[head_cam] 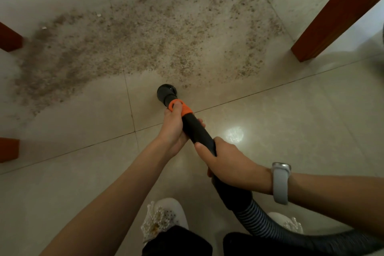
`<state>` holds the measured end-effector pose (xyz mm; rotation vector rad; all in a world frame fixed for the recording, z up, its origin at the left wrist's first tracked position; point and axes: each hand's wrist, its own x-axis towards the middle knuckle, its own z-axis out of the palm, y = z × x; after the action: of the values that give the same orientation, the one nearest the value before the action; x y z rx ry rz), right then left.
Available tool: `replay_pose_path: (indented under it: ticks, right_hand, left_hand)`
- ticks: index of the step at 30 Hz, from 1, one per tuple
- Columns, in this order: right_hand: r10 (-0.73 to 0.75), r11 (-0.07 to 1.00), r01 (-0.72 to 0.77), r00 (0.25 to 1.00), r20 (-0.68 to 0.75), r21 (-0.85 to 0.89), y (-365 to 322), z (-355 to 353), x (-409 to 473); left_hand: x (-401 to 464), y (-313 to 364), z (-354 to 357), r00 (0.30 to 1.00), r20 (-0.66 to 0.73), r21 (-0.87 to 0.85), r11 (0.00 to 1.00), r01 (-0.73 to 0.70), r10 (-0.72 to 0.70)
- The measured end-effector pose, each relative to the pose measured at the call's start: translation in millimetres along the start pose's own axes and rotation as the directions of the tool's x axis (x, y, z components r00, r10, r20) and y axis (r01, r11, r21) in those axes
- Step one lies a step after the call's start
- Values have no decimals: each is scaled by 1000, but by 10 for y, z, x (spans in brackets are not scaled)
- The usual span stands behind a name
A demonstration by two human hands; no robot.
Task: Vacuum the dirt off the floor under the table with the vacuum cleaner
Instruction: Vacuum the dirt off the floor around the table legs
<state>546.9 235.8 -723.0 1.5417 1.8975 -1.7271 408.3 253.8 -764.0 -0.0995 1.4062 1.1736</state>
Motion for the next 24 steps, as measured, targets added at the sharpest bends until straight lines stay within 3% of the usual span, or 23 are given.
replay_pose_path:
  ticks: [7, 13, 24]
  right_hand:
    - [-98, 995, 97, 994, -44, -24, -335, -68, 489]
    - [-158, 977, 152, 987, -26, -149, -539, -161, 728]
    - [-92, 980, 84, 995, -35, -179, 136, -268, 407]
  left_hand:
    - [449, 434, -39, 999, -36, -31, 999, -20, 19]
    - [621, 656, -69, 998, 4, -67, 996, -65, 66]
    - [383, 85, 151, 998, 56, -68, 997, -20, 24]
